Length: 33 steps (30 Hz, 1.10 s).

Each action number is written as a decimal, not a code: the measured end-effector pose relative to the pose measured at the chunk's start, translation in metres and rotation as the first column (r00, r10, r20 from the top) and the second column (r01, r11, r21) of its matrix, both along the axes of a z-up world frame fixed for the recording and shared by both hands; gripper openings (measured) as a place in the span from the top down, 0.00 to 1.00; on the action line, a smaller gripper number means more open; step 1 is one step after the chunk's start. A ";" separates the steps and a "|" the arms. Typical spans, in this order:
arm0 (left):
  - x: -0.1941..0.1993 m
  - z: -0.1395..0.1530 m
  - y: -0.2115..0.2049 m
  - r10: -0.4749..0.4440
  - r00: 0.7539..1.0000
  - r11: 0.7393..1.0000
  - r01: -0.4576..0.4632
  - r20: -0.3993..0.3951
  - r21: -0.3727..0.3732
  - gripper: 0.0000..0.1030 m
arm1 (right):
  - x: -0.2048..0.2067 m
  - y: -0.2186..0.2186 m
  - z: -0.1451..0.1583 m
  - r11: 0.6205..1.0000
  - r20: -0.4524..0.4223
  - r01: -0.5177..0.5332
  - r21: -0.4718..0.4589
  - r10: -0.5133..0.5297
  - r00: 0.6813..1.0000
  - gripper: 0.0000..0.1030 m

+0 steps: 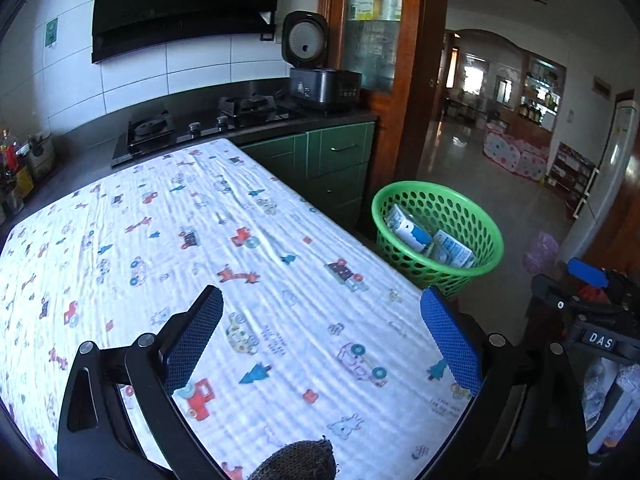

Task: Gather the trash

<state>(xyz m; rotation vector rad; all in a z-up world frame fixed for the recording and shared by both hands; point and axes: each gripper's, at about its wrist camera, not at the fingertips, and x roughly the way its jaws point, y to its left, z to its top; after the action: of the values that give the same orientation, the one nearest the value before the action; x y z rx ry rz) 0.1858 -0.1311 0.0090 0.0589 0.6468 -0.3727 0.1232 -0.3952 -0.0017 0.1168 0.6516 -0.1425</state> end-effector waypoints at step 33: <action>-0.030 0.008 0.050 0.115 0.991 0.993 -0.114 0.062 -0.021 0.05 | -0.016 0.050 0.016 0.993 0.115 -0.118 -0.031 0.121 0.986 0.09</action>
<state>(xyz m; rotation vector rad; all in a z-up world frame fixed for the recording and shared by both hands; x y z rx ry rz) 0.1562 -0.0808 0.0169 0.0164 0.5816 -0.2647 0.1068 -0.3453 0.0147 0.0617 0.5388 -0.0278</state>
